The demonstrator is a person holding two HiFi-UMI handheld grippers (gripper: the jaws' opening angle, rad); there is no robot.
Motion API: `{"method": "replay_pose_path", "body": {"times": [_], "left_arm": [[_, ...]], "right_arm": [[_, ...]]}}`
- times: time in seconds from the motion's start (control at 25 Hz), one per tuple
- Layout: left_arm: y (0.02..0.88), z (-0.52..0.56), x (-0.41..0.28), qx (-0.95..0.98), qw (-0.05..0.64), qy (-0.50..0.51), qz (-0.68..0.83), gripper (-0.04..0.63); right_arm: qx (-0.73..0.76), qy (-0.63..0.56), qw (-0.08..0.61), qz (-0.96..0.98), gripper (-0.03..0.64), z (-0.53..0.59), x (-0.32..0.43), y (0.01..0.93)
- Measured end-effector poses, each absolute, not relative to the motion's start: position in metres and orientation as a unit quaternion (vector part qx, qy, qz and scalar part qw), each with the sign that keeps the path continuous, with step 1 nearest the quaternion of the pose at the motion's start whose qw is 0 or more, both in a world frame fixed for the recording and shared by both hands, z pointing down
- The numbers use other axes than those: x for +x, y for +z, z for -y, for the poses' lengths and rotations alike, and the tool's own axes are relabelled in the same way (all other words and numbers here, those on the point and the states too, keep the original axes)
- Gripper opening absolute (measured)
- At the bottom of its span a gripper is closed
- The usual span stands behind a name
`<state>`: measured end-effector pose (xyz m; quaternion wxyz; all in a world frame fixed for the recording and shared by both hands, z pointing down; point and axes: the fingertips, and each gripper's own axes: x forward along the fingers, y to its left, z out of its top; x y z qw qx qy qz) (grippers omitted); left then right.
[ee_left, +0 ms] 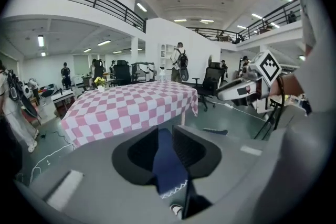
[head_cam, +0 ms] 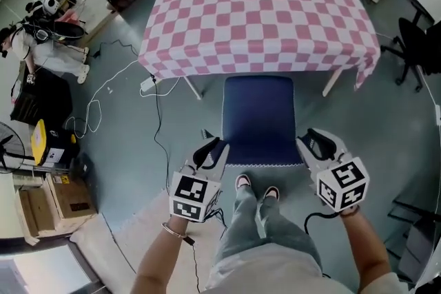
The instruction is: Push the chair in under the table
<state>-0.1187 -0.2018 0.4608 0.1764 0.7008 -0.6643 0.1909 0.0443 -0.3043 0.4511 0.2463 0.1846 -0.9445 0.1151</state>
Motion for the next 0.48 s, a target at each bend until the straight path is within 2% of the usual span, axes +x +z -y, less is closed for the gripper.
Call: {"method": "replay_pose_path", "body": {"times": [0.28,0.48], "left_arm": [[0.490,0.174,-0.090,0.742,0.173,0.279,0.584,0.098],[0.520,0.168,-0.087,0.757,0.156,0.329,0.542,0.098]], "right_arm": [[0.043,0.064,0.351,0.933,0.123,0.246,0.041,0.495],[-0.017,0.015,0.396,0.918,0.123,0.231,0.033,0.522]]}}
